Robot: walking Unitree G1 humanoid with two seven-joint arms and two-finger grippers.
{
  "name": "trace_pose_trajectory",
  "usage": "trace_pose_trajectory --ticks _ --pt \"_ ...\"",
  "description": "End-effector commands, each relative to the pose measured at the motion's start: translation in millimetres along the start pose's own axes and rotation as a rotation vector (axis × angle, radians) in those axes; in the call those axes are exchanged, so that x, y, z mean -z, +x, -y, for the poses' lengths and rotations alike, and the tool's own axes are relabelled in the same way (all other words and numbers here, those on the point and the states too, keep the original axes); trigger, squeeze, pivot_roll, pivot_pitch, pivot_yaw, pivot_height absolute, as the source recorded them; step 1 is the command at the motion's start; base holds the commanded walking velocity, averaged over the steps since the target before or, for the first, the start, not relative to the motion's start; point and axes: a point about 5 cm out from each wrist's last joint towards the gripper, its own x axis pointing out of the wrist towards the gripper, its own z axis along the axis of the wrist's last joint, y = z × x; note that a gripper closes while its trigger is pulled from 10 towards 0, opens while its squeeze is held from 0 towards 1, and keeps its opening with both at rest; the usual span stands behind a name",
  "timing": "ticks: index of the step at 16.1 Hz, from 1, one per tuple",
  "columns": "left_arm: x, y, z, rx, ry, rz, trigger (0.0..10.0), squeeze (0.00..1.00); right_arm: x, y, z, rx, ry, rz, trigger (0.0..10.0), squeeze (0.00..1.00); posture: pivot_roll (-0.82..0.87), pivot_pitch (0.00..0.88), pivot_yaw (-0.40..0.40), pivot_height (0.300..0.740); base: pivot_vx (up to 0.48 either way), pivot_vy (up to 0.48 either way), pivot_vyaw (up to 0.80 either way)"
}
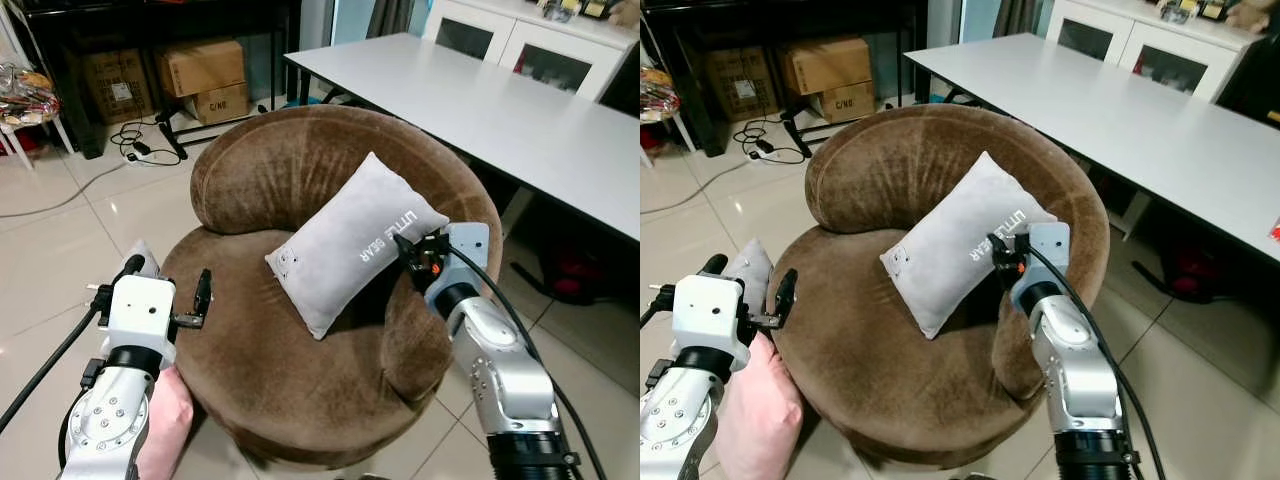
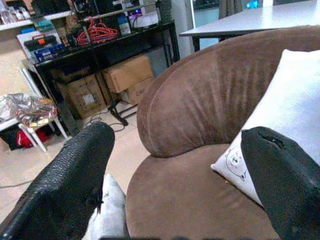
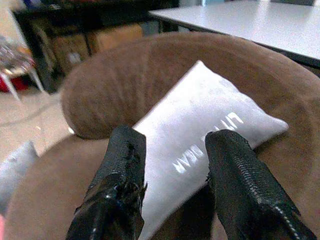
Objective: Move the pillow to the sofa from floor
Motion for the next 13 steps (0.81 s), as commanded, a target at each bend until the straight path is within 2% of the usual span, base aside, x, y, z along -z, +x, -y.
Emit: trace_pose_trajectory --ticks 1,3,6,13 --pt "-5.4 -0.6 -1.5 -0.010 0.001 0.020 10.0 0.00 -4.0 -0.7 -0.6 -0.011 -0.010 -0.003 10.0 0.00 0.02 0.000 -0.090 0.740 -0.259 0.000 0.00" --pt "-5.5 -0.5 -1.0 -0.017 -0.002 0.023 10.0 0.00 -5.2 -1.3 -0.3 -0.017 -0.024 -0.006 10.0 0.00 0.03 0.000 -0.098 0.740 -0.262 0.000 0.00" --pt "-5.5 -1.2 -0.4 -0.030 -0.006 0.028 10.0 0.00 -7.8 -0.7 3.4 0.003 -0.042 -0.008 10.0 0.00 0.03 0.000 -0.107 0.740 0.000 0.000 0.00" --pt "-2.8 -1.0 1.6 -0.048 -0.008 0.025 10.0 0.00 -7.4 2.3 4.7 -0.035 -0.085 -0.047 10.0 0.00 0.04 0.000 -0.138 0.740 0.000 0.000 0.00"
